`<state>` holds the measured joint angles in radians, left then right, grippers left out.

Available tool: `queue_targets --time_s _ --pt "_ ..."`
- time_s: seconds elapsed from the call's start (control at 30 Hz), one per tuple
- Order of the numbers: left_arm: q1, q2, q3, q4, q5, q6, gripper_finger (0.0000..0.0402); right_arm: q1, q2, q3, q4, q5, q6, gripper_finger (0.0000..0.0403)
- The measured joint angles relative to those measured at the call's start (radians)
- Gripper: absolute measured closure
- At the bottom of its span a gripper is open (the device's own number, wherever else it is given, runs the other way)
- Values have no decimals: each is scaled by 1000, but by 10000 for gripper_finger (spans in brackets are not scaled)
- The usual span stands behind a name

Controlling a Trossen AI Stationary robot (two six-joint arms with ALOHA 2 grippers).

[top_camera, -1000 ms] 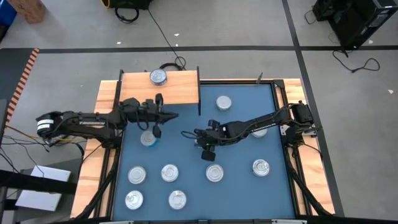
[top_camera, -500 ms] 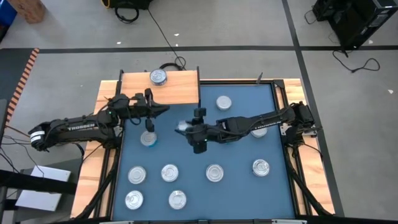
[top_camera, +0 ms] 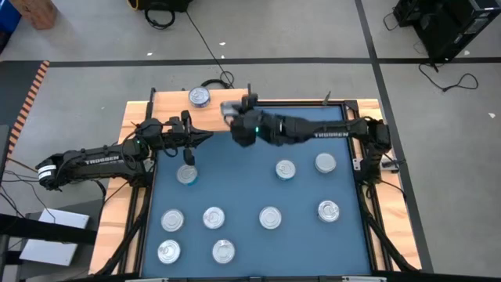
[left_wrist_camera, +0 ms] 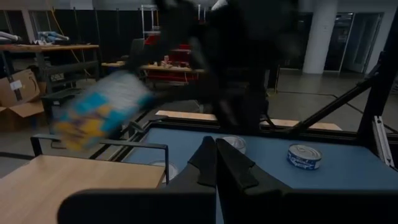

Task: Stack canned seafood by type on shelf
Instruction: Put the yellow blue tuna can on the shelf

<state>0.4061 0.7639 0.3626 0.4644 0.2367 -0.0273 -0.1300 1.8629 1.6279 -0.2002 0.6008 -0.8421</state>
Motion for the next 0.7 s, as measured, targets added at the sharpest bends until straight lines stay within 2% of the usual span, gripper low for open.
queue_targets --time_s 0.27,0.7 --pt "0 1 0 1 0 23 401 -99 1 0 49 -142 -48 263" --pt "1 3 0 12 -1 25 401 -142 116 14 164 -162 -154 263"
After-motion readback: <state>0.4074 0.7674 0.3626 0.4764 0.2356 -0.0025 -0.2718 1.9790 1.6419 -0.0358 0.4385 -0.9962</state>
